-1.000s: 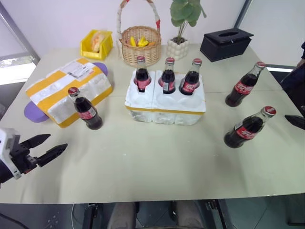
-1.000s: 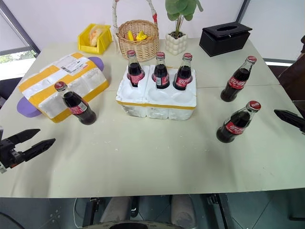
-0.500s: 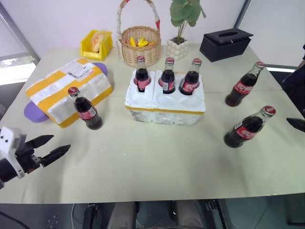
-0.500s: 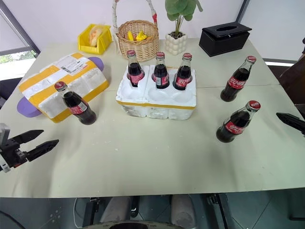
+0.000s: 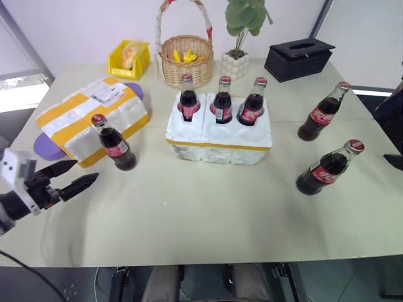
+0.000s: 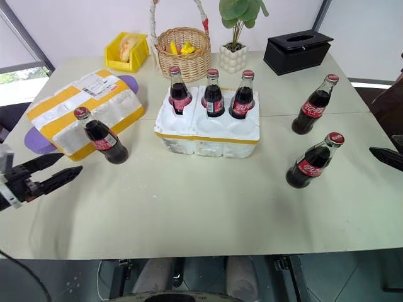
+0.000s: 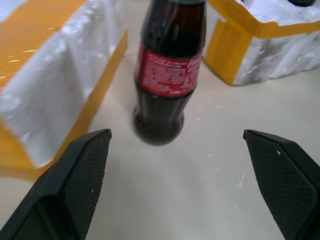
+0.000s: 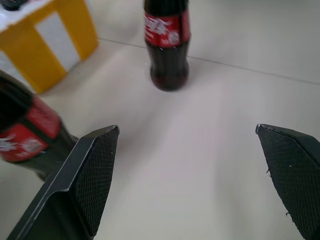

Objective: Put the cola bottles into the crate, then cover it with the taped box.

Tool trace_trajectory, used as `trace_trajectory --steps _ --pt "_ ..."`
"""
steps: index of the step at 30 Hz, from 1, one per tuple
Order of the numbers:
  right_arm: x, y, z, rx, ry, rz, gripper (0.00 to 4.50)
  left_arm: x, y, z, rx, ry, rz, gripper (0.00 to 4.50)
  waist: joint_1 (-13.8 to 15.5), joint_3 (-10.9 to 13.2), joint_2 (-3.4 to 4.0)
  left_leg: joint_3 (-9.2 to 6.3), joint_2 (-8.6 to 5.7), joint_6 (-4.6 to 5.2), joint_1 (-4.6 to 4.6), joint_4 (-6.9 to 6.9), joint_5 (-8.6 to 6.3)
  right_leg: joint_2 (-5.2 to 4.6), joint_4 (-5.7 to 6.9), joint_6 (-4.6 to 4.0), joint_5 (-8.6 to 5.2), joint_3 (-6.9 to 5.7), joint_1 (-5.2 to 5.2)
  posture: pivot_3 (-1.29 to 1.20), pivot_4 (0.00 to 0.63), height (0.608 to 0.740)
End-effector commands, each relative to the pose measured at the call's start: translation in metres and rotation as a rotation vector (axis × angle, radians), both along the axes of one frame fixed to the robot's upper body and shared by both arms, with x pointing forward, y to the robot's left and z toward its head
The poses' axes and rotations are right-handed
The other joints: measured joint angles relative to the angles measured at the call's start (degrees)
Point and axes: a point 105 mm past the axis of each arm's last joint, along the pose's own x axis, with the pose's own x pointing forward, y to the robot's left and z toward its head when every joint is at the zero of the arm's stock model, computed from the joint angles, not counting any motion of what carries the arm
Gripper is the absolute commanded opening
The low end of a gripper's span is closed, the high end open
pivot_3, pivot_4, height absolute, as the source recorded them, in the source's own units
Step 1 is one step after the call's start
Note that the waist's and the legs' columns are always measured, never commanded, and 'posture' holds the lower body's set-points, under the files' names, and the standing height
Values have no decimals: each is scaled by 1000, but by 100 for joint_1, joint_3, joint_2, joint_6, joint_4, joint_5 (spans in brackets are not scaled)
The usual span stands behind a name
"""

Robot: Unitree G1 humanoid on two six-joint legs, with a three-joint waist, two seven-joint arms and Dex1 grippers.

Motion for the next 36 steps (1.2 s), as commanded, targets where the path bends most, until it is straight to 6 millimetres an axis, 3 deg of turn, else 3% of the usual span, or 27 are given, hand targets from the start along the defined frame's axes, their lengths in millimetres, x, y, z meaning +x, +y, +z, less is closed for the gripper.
trace_trajectory --steps 1,5,10,15,20,26,36 --pt "-5 11 37 -21 -73 76 4500 11 -6 3 12 -30 -35 4434 -11 0 0 0 0 0 1 -1 0 1 2 1 0 1 0 0 150 740" --pt "-4 16 67 -30 -140 83 4500 21 -8 -1 19 -29 -57 4434 -19 -1 3 0 1 0 4 -1 0 4 8 1 1 3 -2 0 150 740" --pt "-7 40 109 -17 -208 160 4500 34 -10 -5 11 -37 -63 4434 -4 -1 4 -1 2 0 4 -2 0 5 15 1 1 5 -6 0 150 740" --pt "-15 107 135 -24 -203 374 4500 46 -20 -8 -8 -50 -82 4434 9 -1 4 -1 4 0 0 -2 0 7 14 2 2 7 -11 0 150 740" --pt "-17 149 141 -22 -200 472 4500 54 -27 -8 -16 -63 -95 4434 24 0 0 -1 3 0 -2 0 0 7 14 3 3 7 -11 0 150 740" --pt "-22 191 128 -43 -146 612 4500 64 -31 -5 -20 -78 -102 4434 32 -1 -9 -2 3 0 -4 1 0 7 12 4 3 7 -11 0 150 740" --pt "-27 226 113 11 -117 737 4500 79 -35 -1 -35 -99 -92 4434 32 -1 -13 -2 3 1 -7 4 1 8 12 14 10 7 -12 0 150 740"
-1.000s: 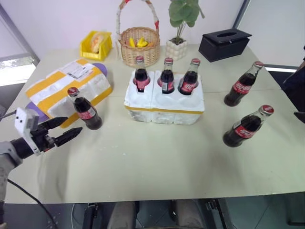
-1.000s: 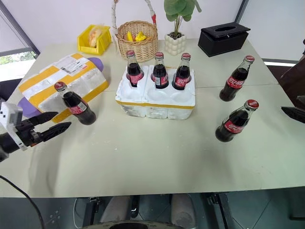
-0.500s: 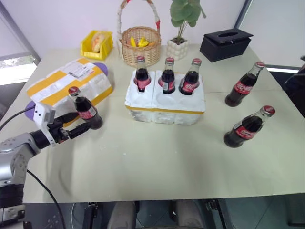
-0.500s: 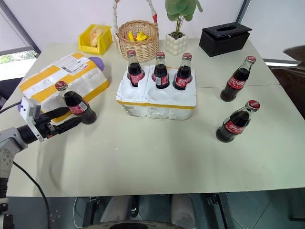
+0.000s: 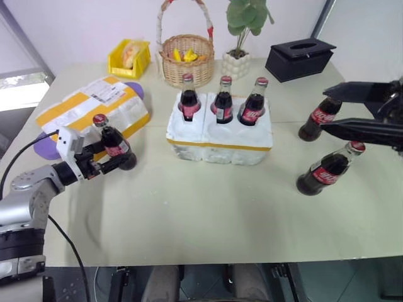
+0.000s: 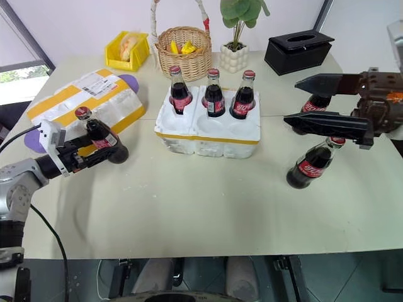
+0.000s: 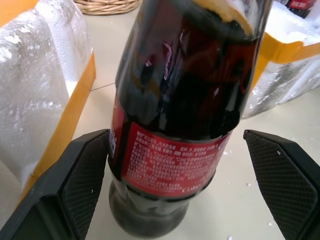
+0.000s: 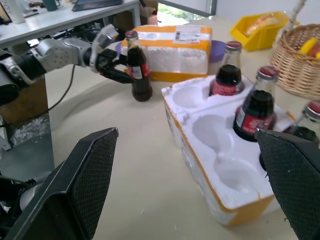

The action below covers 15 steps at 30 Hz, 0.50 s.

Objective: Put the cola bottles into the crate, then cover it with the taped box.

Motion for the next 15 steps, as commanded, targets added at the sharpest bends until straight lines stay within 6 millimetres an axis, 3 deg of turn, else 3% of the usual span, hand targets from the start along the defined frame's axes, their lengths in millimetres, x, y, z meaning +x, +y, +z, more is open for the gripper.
trace_trajectory --steps 1,7,11,15 --pt "-5 11 5 14 -36 40 4500 8 -1 10 0 -49 6 4434 1 0 -2 0 0 0 0 2 0 1 1 1 0 0 0 0 150 740" --pt "-4 15 1 28 -29 42 4500 14 -14 8 -33 -52 -36 4434 4 0 -3 -1 0 1 0 4 1 1 1 4 4 1 1 0 150 740" --pt "-4 15 -2 27 -26 32 4500 12 -15 9 -49 -44 -55 2814 4 0 -4 0 0 1 -2 3 1 1 -1 20 12 1 1 0 150 740" --pt "-4 14 -4 34 -21 24 4500 13 -10 14 -47 -41 -32 2812 4 -1 -5 0 0 1 -2 4 1 1 -1 20 13 1 1 0 150 740"
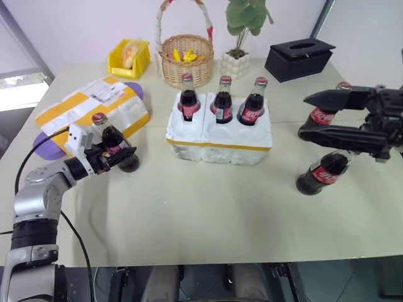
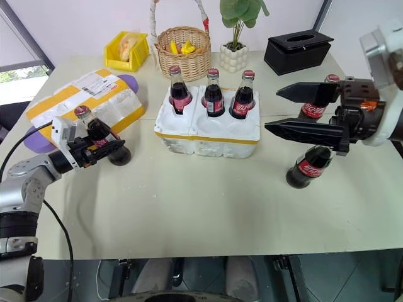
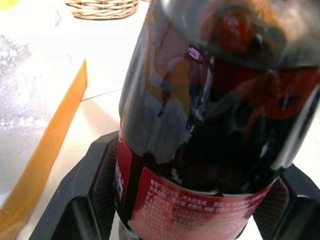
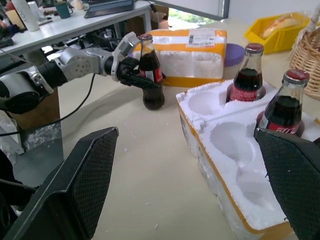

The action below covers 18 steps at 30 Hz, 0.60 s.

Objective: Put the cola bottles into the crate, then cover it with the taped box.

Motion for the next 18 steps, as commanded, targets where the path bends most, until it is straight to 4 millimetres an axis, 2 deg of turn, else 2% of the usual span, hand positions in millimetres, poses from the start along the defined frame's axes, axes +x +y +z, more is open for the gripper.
trace_trajectory --steps 1,6,12,18 --pt "-6 0 5 15 -40 8 4500 0 4 20 -6 -42 -2 2812 0 -1 -2 0 0 0 0 0 0 0 0 -2 -1 0 0 0 150 740" --pt "-4 -2 -2 15 -32 -5 4500 0 -12 50 -22 -75 -93 2812 -9 4 -11 0 0 0 0 0 0 0 1 -2 -1 0 0 0 150 740" --pt "-4 -2 -7 19 -33 -7 4500 3 -52 108 11 -157 -312 2812 78 29 -61 -14 0 -1 -13 10 1 8 2 8 5 -2 -2 0 150 740" --pt "-3 0 -10 22 -43 -9 4500 13 -95 148 50 -196 -519 2812 94 29 -60 -6 -3 -1 -19 9 1 7 -15 23 14 3 0 0 150 740"
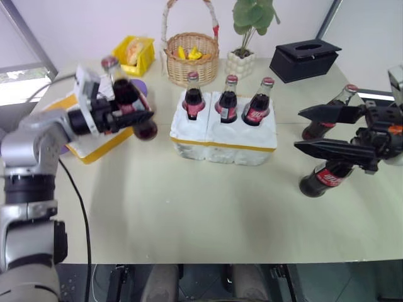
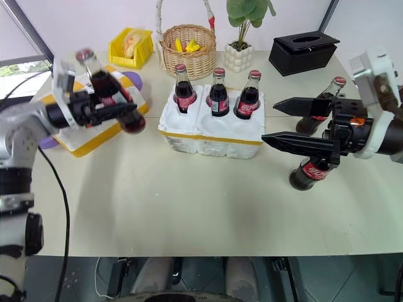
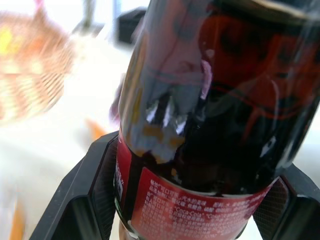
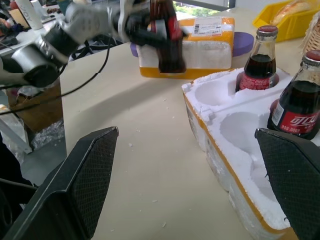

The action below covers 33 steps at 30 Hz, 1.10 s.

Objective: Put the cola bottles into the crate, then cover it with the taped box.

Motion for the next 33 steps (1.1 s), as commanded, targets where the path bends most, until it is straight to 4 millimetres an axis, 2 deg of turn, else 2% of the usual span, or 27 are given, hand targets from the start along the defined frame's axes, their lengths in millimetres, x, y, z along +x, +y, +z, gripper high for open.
trace_trajectory --steps 1,7,12,17,23,33 --pt "-4 2 9 2 -69 6 4500 0 -22 27 9 -60 -115 2812 4 0 0 0 0 0 0 -3 0 0 -1 0 0 0 0 0 150 740" --pt "-4 5 4 1 -73 3 4500 13 -63 43 5 -102 -222 2812 -12 2 -4 -1 0 1 0 -3 1 1 1 4 1 0 -2 0 150 740" --pt "-4 5 6 11 -81 -12 4500 20 -85 29 48 -101 -274 2812 -25 3 -4 -1 0 1 0 -6 1 1 1 8 3 0 -4 0 150 740" --pt "-4 5 5 12 -82 -33 4500 23 -86 16 99 -105 -288 2812 -61 6 -7 -1 0 2 0 -5 1 1 2 10 4 0 -5 0 150 740" --pt "-5 6 5 27 -82 -38 4500 29 -78 12 117 -118 -250 2812 -95 6 -7 -2 0 2 -4 -4 1 1 2 11 5 0 -6 0 150 740" --pt "-1 7 6 36 -88 -43 4500 33 -82 -1 147 -118 -243 2812 -89 7 -8 -5 0 2 -8 8 1 1 8 16 8 0 -7 0 150 740"
